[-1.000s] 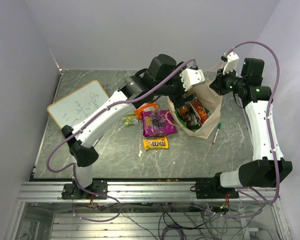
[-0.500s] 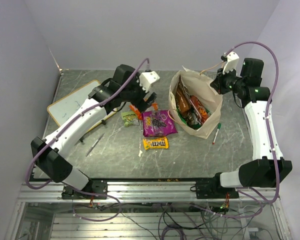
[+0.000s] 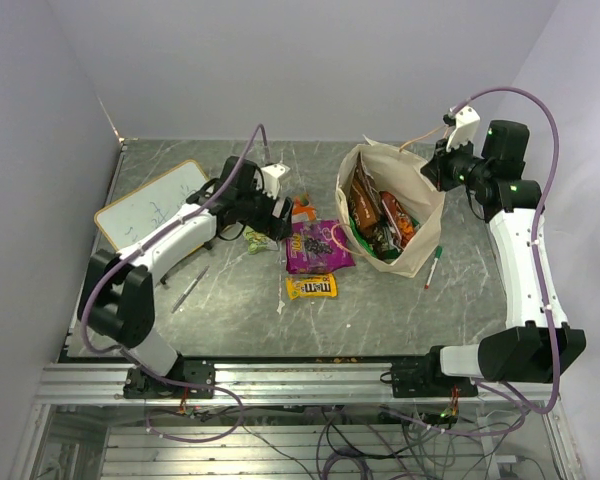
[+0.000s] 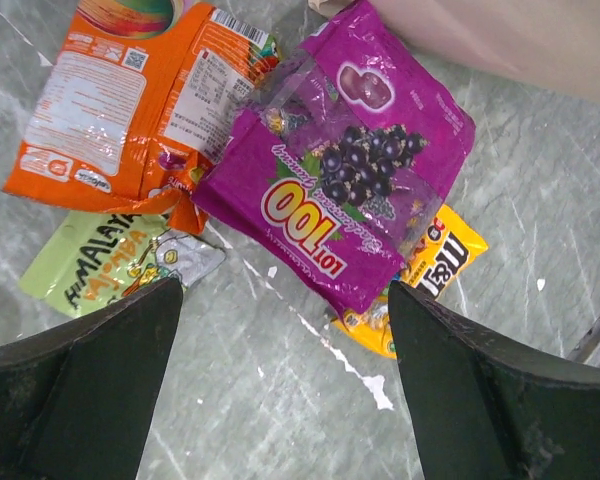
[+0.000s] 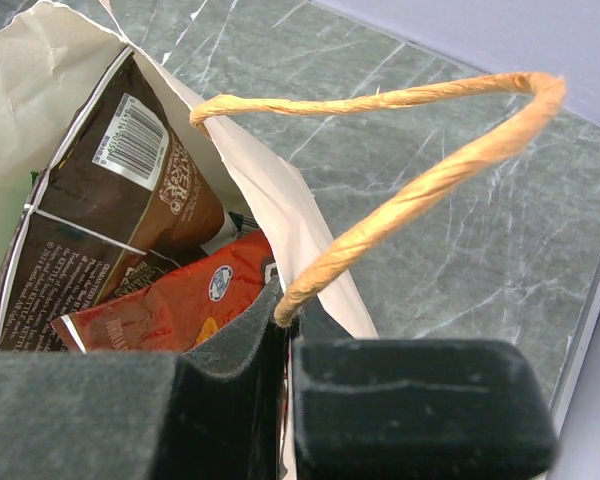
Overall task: Place the snacks into the paper bag
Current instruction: Pick up the snack from the center of the board.
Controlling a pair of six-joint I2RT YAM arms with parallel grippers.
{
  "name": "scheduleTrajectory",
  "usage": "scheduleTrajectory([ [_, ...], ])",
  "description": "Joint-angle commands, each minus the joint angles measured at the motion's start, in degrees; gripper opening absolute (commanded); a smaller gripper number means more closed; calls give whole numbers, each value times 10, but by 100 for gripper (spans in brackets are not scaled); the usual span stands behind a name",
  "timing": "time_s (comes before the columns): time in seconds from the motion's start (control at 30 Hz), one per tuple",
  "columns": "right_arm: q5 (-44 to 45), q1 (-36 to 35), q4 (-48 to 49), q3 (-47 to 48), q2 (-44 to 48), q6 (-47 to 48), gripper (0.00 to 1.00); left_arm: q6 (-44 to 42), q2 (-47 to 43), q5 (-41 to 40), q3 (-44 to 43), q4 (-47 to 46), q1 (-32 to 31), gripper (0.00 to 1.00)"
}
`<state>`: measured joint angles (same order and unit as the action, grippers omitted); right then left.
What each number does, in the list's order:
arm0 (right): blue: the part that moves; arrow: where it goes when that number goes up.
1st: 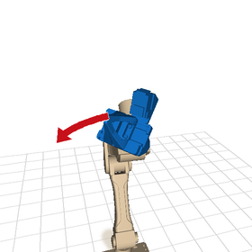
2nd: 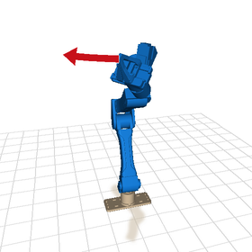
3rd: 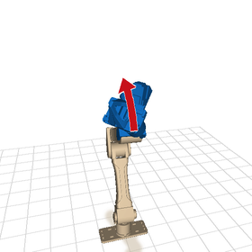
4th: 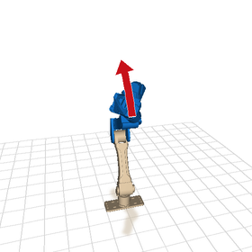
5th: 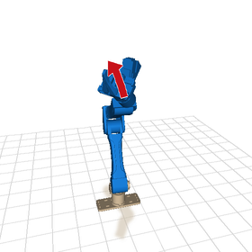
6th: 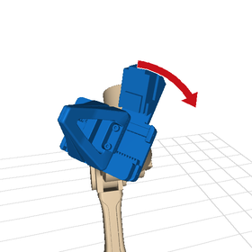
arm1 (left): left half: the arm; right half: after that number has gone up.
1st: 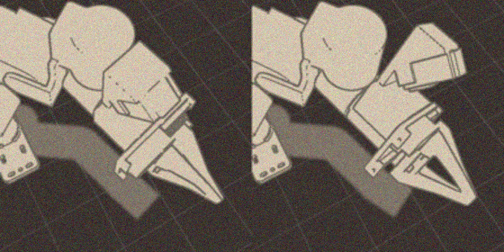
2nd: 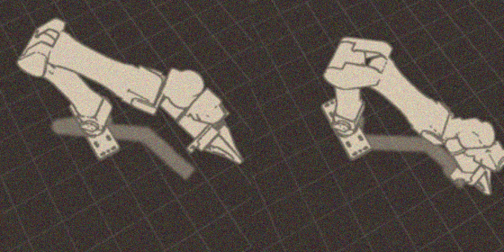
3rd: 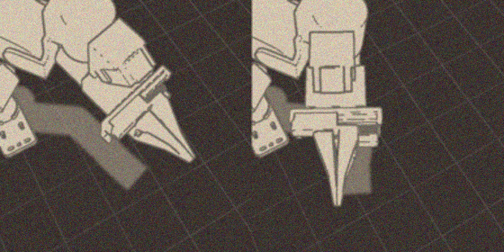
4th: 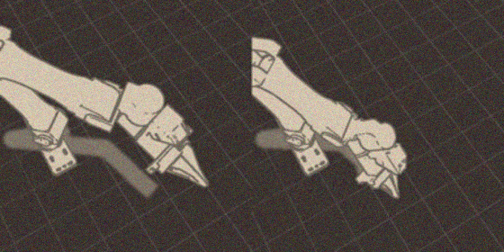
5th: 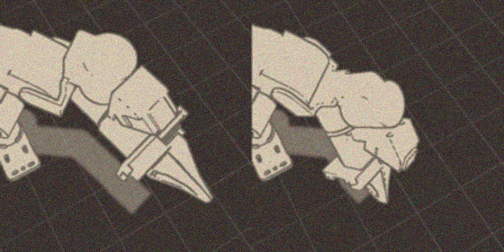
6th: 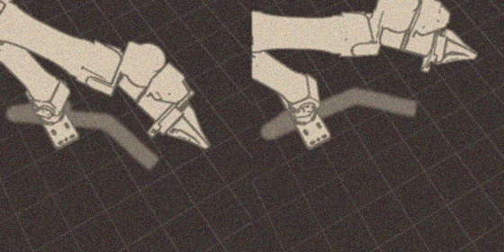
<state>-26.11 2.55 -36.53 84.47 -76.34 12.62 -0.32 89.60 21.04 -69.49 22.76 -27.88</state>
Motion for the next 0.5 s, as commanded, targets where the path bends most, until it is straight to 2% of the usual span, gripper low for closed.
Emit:
scheduleTrajectory([
  [0.0, -8, -1, 34, 1, 23, -7, 0, 54, 43, 59, 7, -65, 13, 94],
  [0.13, -5, -1, 34, -3, 27, -6, 0, 75, 83, 74, 10, -82, 16, 92],
  [0.47, -8, -1, 33, -9, 29, -6, 0, 120, 146, 95, 31, -109, 16, 77],
])
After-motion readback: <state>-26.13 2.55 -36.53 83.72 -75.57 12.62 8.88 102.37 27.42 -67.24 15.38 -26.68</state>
